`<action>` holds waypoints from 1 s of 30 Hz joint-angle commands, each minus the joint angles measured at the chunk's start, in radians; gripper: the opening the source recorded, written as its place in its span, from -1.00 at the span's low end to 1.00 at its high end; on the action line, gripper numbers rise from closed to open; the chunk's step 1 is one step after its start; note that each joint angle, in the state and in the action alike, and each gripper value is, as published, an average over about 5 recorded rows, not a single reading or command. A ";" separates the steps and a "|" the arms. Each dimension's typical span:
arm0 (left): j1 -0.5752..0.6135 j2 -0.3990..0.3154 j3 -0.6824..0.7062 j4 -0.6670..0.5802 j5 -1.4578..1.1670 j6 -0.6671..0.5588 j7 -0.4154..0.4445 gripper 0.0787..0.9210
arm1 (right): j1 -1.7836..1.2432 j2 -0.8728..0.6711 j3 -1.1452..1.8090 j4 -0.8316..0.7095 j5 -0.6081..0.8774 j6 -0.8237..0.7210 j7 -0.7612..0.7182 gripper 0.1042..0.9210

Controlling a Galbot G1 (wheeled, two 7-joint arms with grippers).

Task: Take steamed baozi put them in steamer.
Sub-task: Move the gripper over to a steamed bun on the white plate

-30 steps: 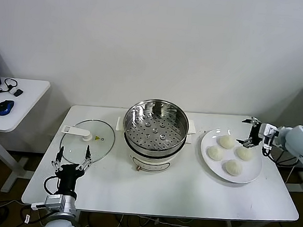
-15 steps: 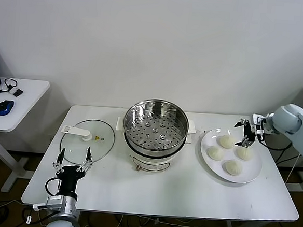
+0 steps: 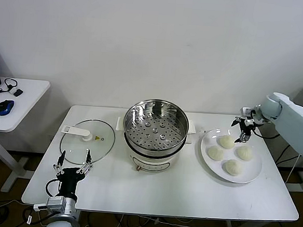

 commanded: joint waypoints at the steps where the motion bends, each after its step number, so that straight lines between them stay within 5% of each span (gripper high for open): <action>1: -0.001 -0.044 -0.003 0.007 0.001 -0.001 0.004 0.77 | 0.009 0.075 -0.013 -0.140 -0.027 0.034 -0.025 0.76; 30: -0.005 -0.040 -0.032 0.027 0.003 -0.007 0.009 0.77 | -0.100 0.178 0.164 -0.284 -0.101 0.058 -0.037 0.76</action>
